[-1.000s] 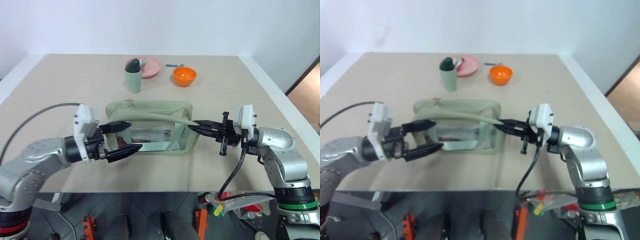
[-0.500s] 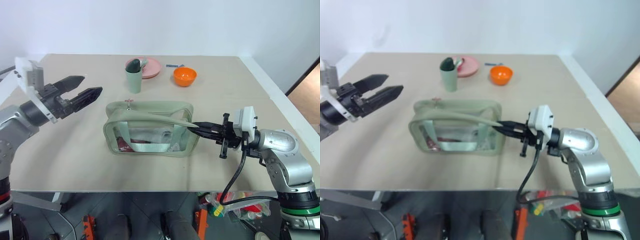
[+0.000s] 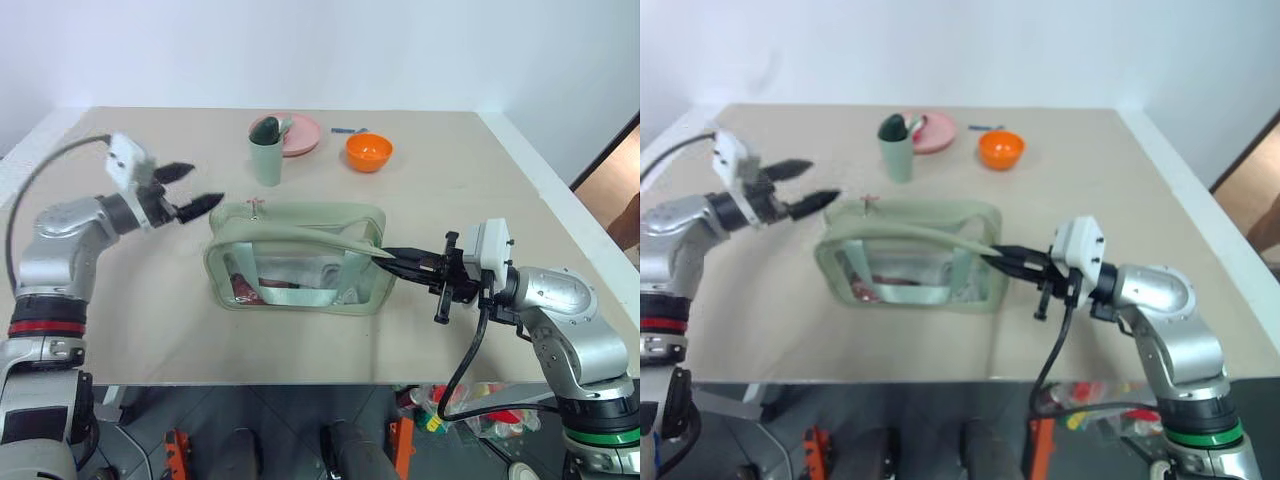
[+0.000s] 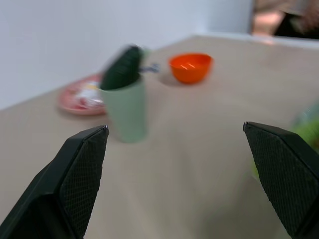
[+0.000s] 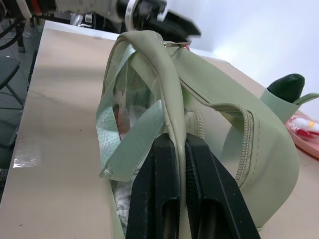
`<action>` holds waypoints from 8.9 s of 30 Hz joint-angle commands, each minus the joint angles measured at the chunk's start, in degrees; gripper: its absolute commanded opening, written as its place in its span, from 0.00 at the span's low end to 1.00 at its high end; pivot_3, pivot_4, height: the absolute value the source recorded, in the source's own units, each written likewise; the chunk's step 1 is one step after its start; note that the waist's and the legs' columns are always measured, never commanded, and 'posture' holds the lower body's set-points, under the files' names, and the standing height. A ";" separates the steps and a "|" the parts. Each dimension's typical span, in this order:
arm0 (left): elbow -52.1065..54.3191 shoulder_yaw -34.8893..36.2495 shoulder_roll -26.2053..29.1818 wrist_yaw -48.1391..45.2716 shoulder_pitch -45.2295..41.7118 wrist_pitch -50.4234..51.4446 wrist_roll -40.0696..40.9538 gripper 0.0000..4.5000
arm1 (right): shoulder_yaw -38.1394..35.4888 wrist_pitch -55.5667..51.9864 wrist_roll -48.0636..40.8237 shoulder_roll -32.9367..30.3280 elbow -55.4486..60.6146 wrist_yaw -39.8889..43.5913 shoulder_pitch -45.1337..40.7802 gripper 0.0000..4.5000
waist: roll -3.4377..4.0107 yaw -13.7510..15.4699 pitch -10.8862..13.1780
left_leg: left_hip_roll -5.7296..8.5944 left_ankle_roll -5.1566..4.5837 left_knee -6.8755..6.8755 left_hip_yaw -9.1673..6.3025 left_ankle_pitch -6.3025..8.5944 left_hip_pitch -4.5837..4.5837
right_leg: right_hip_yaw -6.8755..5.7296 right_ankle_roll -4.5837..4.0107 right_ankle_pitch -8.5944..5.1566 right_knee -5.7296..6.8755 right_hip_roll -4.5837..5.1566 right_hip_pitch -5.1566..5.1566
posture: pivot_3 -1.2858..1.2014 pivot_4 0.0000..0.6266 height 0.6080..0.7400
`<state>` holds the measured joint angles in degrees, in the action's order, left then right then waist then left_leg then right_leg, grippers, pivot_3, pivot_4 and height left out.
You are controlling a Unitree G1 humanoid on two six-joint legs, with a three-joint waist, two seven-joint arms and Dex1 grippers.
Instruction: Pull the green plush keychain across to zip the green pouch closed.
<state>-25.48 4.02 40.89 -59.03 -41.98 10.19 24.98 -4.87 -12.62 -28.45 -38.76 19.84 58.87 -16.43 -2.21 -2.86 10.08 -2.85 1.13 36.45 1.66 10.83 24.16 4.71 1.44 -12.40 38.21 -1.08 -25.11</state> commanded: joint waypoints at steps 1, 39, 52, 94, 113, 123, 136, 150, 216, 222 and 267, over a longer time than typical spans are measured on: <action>-0.19 -0.91 -0.15 -5.32 -1.13 -2.48 -1.25 1.00 | -0.76 -0.13 -1.03 -0.81 2.85 -0.09 0.04 0.01 | 0.00 -0.01 0.00 | 0.00 0.00 0.00 0.01 0.00 0.00 | 0.01 0.00 0.00 0.00 0.00 0.00 | 0.52 0.24 1.00; 3.43 -2.68 -4.22 -16.18 -2.04 -0.03 -3.20 0.00 | -0.47 0.28 0.32 -1.74 1.95 -0.29 -0.46 0.00 | 0.00 0.07 0.00 | 0.01 -0.01 0.08 -0.05 0.00 0.04 | 0.00 0.04 0.01 0.02 0.00 0.02 | 0.52 0.24 1.00; 9.00 2.27 -3.16 -11.66 -10.14 3.83 0.50 0.00 | -0.64 0.74 0.65 -1.90 1.00 0.05 -0.56 0.00 | 0.00 0.09 0.00 | 0.02 -0.01 0.11 -0.05 0.00 0.07 | 0.00 0.08 0.03 0.02 0.00 0.03 | 0.52 0.24 1.00; 20.03 -7.41 6.21 -21.66 -11.32 6.51 -5.11 0.90 | 1.88 2.94 2.13 -0.42 -0.92 0.10 -1.75 0.00 | 0.01 0.01 0.01 | 0.03 -0.01 0.14 -0.07 -0.01 0.03 | 0.02 0.05 0.01 0.04 -0.02 0.05 | 0.52 0.24 1.00; 45.21 18.42 11.69 -5.34 18.82 35.82 17.96 0.90 | 3.38 3.67 2.08 0.14 -4.25 2.16 -4.91 0.00 | 0.01 -0.68 0.01 | -0.19 -0.02 0.11 -0.07 -0.01 -0.10 | -0.04 -0.10 -0.02 0.22 -0.14 0.02 | 0.52 0.24 1.00; 51.31 17.80 3.64 5.75 31.51 30.25 16.17 0.78 | 3.94 3.80 2.23 0.57 -5.60 3.31 -6.39 0.00 | -0.01 -0.63 0.01 | -0.15 -0.02 0.13 -0.01 -0.02 -0.43 | 0.04 -0.46 -0.14 0.27 -0.12 0.22 | 0.52 0.24 1.00; 51.02 13.84 2.27 8.58 31.74 27.40 15.81 0.02 | 1.60 -6.97 -4.28 -2.72 -2.63 3.59 -6.99 0.32 | 0.00 -0.49 0.01 | -0.14 -0.02 0.05 0.01 -0.02 -0.45 | 0.10 -0.51 -0.16 0.26 -0.14 0.20 | 0.52 0.24 1.00; 49.05 7.84 -0.85 10.89 27.23 25.94 14.54 0.00 | -4.36 -19.37 -13.01 -6.56 -0.68 -1.14 -17.04 1.00 | 0.01 0.09 0.02 | -0.01 -0.02 0.08 0.04 -0.02 -0.31 | 0.12 -0.41 -0.15 0.17 -0.01 0.14 | 0.52 0.24 1.00; 46.37 0.68 -14.60 29.28 18.59 22.44 4.77 0.00 | -6.39 13.03 21.62 -3.34 -23.47 -22.36 -22.37 0.01 | 0.01 0.24 0.04 | 0.16 -0.03 -0.02 -0.01 -0.01 0.15 | 0.07 0.14 -0.04 -0.05 0.17 -0.04 | 0.52 0.24 1.00; 45.77 -0.57 -16.57 31.15 18.25 21.82 2.77 0.00 | -3.04 2.80 31.45 -0.34 -22.17 -34.92 -16.07 0.01 | -0.04 0.09 0.01 | 0.21 -0.03 0.01 0.01 -0.02 0.13 | 0.12 0.17 -0.02 -0.04 0.22 -0.01 | 0.52 0.24 1.00; 54.89 9.25 -8.18 27.98 33.68 23.74 7.92 0.99 | -14.40 -15.80 -9.74 -1.05 2.91 -15.40 7.04 1.00 | 0.02 0.13 0.04 | 0.16 -0.06 0.11 -0.03 0.01 -0.03 | 0.08 -0.08 -0.18 -0.07 0.21 0.13 | 0.52 0.24 1.00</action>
<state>26.71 13.93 33.15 -32.00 -8.29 35.92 33.72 -18.88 -29.81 -38.76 -39.84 20.97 44.36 -9.13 -2.20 -2.73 10.12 -2.65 1.07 36.62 1.65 10.82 24.10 4.80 1.37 -12.52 38.14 -0.81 -24.95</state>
